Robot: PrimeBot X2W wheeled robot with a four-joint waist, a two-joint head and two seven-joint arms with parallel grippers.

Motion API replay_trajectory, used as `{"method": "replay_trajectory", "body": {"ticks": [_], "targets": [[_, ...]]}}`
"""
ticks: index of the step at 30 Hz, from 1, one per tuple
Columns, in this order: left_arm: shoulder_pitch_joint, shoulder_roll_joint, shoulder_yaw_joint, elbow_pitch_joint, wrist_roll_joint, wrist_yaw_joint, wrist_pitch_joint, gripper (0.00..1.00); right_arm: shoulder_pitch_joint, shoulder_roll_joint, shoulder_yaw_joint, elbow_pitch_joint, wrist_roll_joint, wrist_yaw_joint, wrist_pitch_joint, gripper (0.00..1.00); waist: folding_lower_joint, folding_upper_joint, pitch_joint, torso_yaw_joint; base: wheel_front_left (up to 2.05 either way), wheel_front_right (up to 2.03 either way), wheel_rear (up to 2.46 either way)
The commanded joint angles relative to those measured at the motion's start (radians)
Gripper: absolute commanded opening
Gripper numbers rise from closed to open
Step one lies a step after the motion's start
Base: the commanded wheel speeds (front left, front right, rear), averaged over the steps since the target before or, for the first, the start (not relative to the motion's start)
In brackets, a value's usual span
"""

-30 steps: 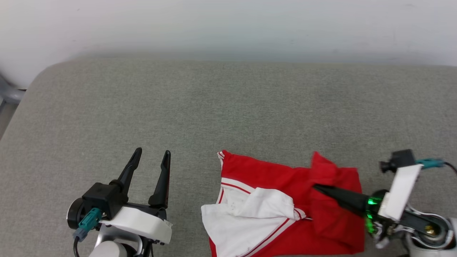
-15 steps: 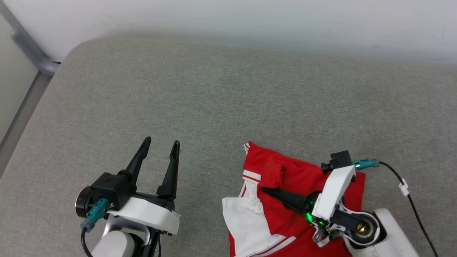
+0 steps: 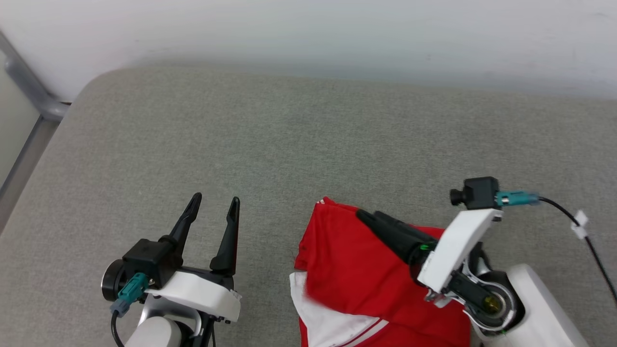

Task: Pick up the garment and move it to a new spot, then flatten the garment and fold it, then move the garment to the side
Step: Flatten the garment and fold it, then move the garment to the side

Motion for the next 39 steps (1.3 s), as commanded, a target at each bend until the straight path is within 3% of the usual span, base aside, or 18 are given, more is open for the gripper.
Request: {"method": "replay_trajectory", "body": {"ticks": [1,6,10,17,25,30,39], "targets": [[0.012,0.001,0.003,0.003,0.003,0.004,-0.003,1.0,0.027,-0.024,-0.003,-0.02,-0.049,-0.001,-0.038,1.0,-0.0001,0.0,-0.015,-0.018,0.0,0.0,0.0],[0.025,0.007,0.008,0.003,0.003,0.016,-0.003,1.0,0.075,-0.095,-0.072,-0.067,-0.283,-0.001,-0.178,1.0,-0.0001,0.0,-0.03,-0.047,0.0,0.0,0.0],[0.035,0.013,0.015,-0.001,0.006,0.026,-0.004,1.0,0.131,-0.119,-0.202,-0.106,-0.542,-0.001,-0.283,1.0,-0.0001,0.0,-0.039,-0.069,0.0,0.0,0.0],[0.063,0.022,0.035,-0.005,0.007,0.046,-0.006,1.0,0.258,-0.051,-0.406,-0.242,-0.837,-0.001,-0.396,1.0,-0.0001,0.0,-0.069,-0.109,0.0,0.0,0.0],[0.118,0.031,0.06,0.002,0.019,0.075,-0.007,1.0,0.382,0.015,-0.429,-0.342,-0.951,-0.001,-0.46,1.0,-0.0001,0.0,-0.123,-0.129,0.0,0.0,0.0],[0.163,0.03,0.076,-0.001,0.027,0.092,-0.008,1.0,0.444,0.041,-0.432,-0.372,-0.954,-0.001,-0.44,1.0,-0.0001,0.0,-0.144,-0.13,0.0,0.0,0.0],[0.173,0.02,0.085,-0.001,0.036,0.083,-0.009,1.0,0.464,0.056,-0.434,-0.402,-0.953,-0.001,-0.413,1.0,-0.0001,0.0,-0.148,-0.129,0.0,0.0,0.0]]}}
